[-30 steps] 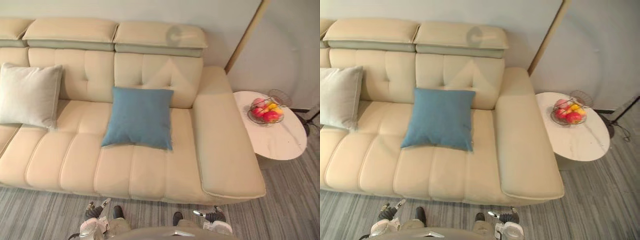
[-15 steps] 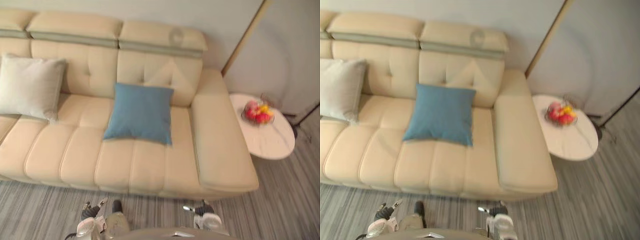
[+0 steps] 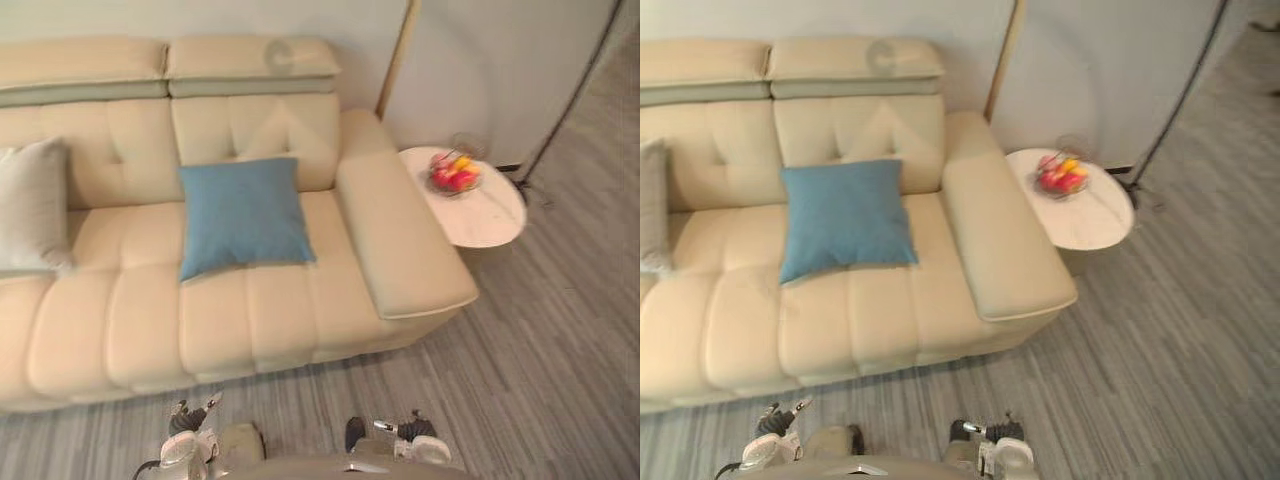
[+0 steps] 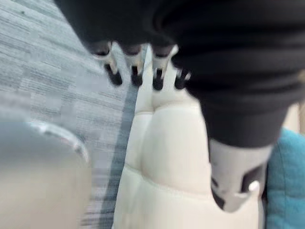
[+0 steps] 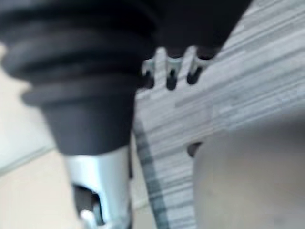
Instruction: Pick up cushions and gather them together orderly.
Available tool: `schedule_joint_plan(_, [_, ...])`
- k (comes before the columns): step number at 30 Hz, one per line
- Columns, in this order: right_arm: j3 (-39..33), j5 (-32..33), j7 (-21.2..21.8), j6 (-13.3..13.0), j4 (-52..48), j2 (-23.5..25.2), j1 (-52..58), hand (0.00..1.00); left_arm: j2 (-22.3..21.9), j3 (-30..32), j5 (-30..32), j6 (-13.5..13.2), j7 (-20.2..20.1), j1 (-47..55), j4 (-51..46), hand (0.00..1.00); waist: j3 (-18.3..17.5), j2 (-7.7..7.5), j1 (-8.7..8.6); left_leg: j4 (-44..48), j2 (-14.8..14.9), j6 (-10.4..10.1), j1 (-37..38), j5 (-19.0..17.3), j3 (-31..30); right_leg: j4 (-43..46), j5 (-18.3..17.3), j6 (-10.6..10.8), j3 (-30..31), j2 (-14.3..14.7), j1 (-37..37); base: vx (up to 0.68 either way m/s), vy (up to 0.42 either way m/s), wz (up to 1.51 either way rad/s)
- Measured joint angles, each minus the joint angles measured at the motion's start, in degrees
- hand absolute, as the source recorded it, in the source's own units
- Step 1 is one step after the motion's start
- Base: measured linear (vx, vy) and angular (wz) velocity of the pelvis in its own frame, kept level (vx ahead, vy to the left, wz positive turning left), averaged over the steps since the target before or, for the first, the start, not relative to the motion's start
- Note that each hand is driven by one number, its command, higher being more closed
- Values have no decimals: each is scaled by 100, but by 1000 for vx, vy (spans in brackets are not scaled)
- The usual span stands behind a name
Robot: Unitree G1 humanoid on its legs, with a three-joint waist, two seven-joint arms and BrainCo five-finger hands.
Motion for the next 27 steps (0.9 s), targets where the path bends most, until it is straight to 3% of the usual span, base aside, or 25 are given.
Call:
schedule_joint_plan(4, [-46, 72, 2, -2, 11, 19, 27, 0, 51, -155, 83, 30, 0, -59, 126, 0, -21, 14, -111, -223, -104, 26, 195, -14, 131, 34, 128, 15, 269, 35, -154, 56, 37, -38])
schedule_joint_plan(8, [-94, 193, 0, -2, 3, -61, -57, 0, 28, -164, 210, 121, -2, -172, 278, 0, 3, 103, -93, -280, 107, 57, 310, 91, 644, 91, 310, 36, 562, 335, -472, 104, -27, -86])
schedule_joint_plan(10, [-78, 206, 1, 5, 21, -144, -179, 0, -65, -145, 228, 121, -2, -258, 351, 0, 75, 237, -96, -475, 226, 104, 468, 161, 1032, 85, 613, -226, 47, 489, -684, 76, -58, -132])
schedule_joint_plan(12, [-91, 224, 5, 0, 14, -167, -247, 0, -108, -115, 231, 121, -2, -292, 346, 0, 131, 323, -110, -648, 314, 121, 646, 192, 1488, 52, 645, -522, -1078, 470, -788, 35, -94, -126])
schedule_joint_plan(13, [-146, 231, 5, 0, 16, -211, -310, 0, -123, -118, 231, 121, -3, -295, 344, 0, 193, 432, -158, -743, 366, 109, 828, 198, 1790, 326, 187, -899, -1897, 271, -799, 10, -100, -109])
schedule_joint_plan(15, [-216, 216, 2, 2, 49, -296, -363, 0, -189, -148, 231, 120, -5, -225, 342, 0, 239, 533, -159, -941, 409, 40, 1190, 233, 2192, 1073, -462, -1022, -3261, -241, -737, 14, -80, -105])
schedule_joint_plan(16, [-219, 213, 0, -1, 88, -302, -357, 0, -162, -152, 232, 120, -5, -164, 346, 0, 231, 498, -147, -1012, 394, -64, 1356, 234, 2375, 1234, -498, -997, -3717, -423, -669, 66, -107, -116])
schedule_joint_plan(17, [-225, 213, 1, -2, 150, -308, -357, 0, -96, -94, 223, 121, -4, -133, 355, 0, 227, 473, -110, -1033, 385, -145, 1473, 216, 2457, 1217, -382, -784, -3670, -336, -673, 93, -181, -128])
schedule_joint_plan(18, [-220, 218, 2, -14, 270, -377, -401, 0, -76, -71, 224, 122, -8, -134, 387, 0, 210, 502, -94, -1099, 432, -158, 1479, 226, 2323, 1154, -421, -717, -3313, -77, -785, 75, -205, -109])
schedule_joint_plan(21, [-222, 227, -1, -2, 318, -396, -469, 0, -60, -66, 232, 122, -12, -166, 406, 0, 230, 488, -110, -636, 687, -196, 1433, 146, 2252, 1148, -563, -772, -3032, 223, -931, 79, -274, -98])
schedule_joint_plan(24, [-214, 281, -25, -4, 372, -402, -457, 0, -59, -2, 218, 114, -50, -199, 374, 0, 309, 501, -100, 1668, 1481, 4, 842, 148, 1793, 1033, -638, -878, -2570, 642, -659, 96, -159, -100])
schedule_joint_plan(25, [-202, 281, -55, 6, 360, -442, -447, 0, -111, 6, 214, 98, -48, -199, 343, 0, 385, 528, -93, 2428, 1509, 60, 611, -91, 1258, 1046, -670, -936, -2300, 837, -526, 47, -23, -115])
schedule_joint_plan(27, [-180, 288, -110, 2, 382, -435, -452, 0, -130, -37, 209, 96, -49, -199, 303, 0, 382, 604, -58, 2681, 1042, -9, 211, -443, 451, 1038, -703, -1001, -1826, 1060, -418, 55, 14, -127])
